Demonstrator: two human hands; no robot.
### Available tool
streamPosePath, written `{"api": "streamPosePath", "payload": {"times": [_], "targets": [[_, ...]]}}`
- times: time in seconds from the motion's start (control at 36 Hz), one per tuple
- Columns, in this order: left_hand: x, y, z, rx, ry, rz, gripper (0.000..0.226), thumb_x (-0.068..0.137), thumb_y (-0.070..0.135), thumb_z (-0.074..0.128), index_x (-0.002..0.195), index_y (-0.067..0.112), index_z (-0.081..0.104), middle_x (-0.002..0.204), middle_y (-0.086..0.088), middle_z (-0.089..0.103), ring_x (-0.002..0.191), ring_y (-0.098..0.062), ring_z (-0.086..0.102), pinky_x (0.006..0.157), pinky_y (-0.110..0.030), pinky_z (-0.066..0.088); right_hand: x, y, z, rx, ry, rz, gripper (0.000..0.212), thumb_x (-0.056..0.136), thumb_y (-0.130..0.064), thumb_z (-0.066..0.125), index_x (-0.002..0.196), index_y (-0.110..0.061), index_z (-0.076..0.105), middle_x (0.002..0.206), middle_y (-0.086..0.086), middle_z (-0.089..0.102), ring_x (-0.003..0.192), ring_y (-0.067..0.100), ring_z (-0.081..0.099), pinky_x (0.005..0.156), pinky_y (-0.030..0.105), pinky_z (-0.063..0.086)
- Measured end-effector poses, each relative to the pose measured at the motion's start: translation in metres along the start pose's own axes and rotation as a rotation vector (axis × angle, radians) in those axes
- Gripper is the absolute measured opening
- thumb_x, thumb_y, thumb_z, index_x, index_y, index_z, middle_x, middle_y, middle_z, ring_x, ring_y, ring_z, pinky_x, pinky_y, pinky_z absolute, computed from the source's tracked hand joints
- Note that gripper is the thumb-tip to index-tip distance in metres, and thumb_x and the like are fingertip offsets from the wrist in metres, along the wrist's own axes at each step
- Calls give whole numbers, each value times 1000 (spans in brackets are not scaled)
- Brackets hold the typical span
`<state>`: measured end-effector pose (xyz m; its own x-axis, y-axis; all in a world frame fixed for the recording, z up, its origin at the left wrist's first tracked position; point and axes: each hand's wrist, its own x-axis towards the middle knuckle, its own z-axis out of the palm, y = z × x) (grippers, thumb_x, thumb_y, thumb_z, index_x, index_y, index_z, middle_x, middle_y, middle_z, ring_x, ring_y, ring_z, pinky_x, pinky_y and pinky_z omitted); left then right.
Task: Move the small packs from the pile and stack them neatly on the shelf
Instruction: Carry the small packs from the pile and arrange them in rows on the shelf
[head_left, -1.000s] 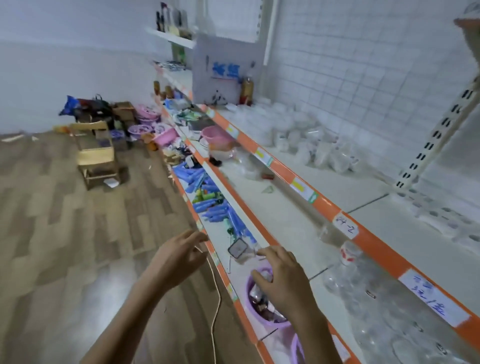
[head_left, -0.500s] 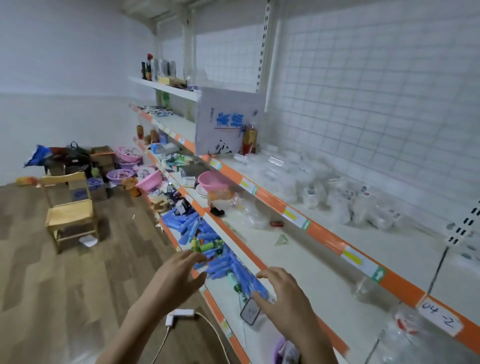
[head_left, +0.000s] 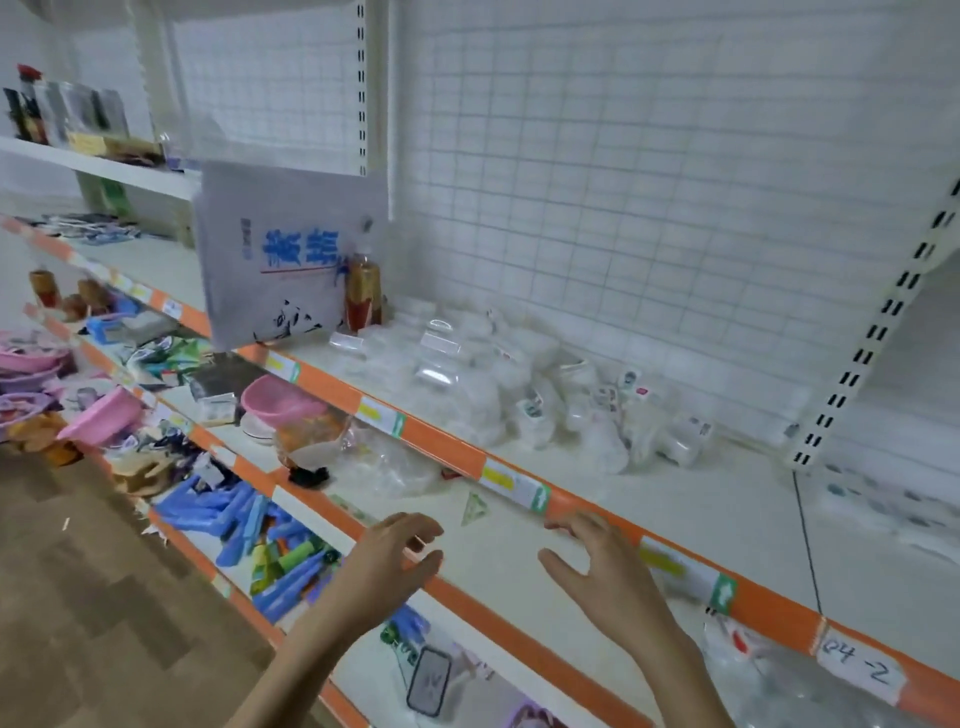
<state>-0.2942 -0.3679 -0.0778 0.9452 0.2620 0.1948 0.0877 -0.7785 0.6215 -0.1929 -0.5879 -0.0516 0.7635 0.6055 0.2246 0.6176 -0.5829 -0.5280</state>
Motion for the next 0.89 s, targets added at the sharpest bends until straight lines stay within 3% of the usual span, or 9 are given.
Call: {"api": "streamPosePath", "payload": {"times": [0.14, 0.22, 0.33, 0.42, 0.5, 0.58, 0.64, 0.81, 0.89], "targets": [[89, 30, 10, -446, 0, -113, 12, 89, 14, 59, 100, 16, 63, 82, 3, 66, 72, -5, 62, 68, -22, 51, 78, 23, -18, 41, 138, 3, 26, 86, -26, 62, 112, -25, 59, 112, -11, 55, 108, 6, 50, 90, 21, 39], [142, 53, 16, -752, -70, -292, 24, 86, 14, 62, 106, -1, 60, 79, -4, 61, 70, -15, 60, 64, -24, 50, 130, 32, -29, 49, 183, 14, 27, 88, -19, 57, 115, -19, 59, 116, -2, 58, 110, 15, 53, 91, 26, 40], [195, 80, 21, -977, -181, -539, 20, 78, 16, 71, 85, 6, 55, 66, -4, 36, 57, -13, 39, 59, -20, 43, 194, 43, -33, 90, 165, 102, 30, 92, -9, 45, 120, -12, 56, 121, 5, 58, 113, 20, 53, 92, 27, 41], [220, 88, 33, -1140, -140, -715, 14, 84, 17, 64, 78, 10, 54, 69, -8, 42, 58, -18, 43, 47, -23, 37, 231, 46, -30, 6, 47, 177, 35, 95, -15, 44, 129, -12, 49, 131, 4, 52, 120, 21, 48, 86, 27, 37], [235, 98, 43, -1211, -68, -797, 12, 88, 20, 60, 82, 9, 59, 80, -7, 52, 73, -19, 51, 53, -24, 43, 252, 48, -23, -125, -101, 214, 42, 92, -17, 50, 132, -8, 41, 133, 14, 48, 118, 28, 48, 91, 32, 38], [248, 104, 46, -1289, -52, -863, 26, 92, 12, 53, 66, 9, 51, 67, -8, 48, 59, -18, 47, 46, -24, 45, 263, 50, -18, -293, -150, 223, 42, 91, -11, 49, 130, -7, 38, 124, 18, 52, 109, 31, 53, 88, 36, 42], [254, 104, 46, -1298, -57, -907, 29, 91, 12, 52, 62, 8, 48, 64, -8, 48, 57, -18, 47, 51, -28, 43, 267, 51, -18, -282, -151, 261, 42, 93, -12, 45, 133, -8, 34, 127, 19, 51, 111, 31, 52, 92, 37, 42], [264, 100, 46, -1352, -114, -960, 28, 92, 22, 50, 67, 9, 54, 66, -5, 56, 58, -16, 52, 32, -21, 39, 268, 55, -20, -209, -131, 357, 61, 90, -25, 53, 142, -14, 23, 128, 17, 51, 112, 32, 52, 87, 34, 40], [265, 101, 42, -1401, -231, -875, 33, 95, 17, 48, 64, 8, 50, 41, -4, 55, 37, -15, 54, 30, -18, 39, 264, 56, -27, -40, -13, 372, 63, 86, -26, 60, 139, -22, 27, 118, 13, 57, 101, 28, 56, 78, 29, 41]]}}
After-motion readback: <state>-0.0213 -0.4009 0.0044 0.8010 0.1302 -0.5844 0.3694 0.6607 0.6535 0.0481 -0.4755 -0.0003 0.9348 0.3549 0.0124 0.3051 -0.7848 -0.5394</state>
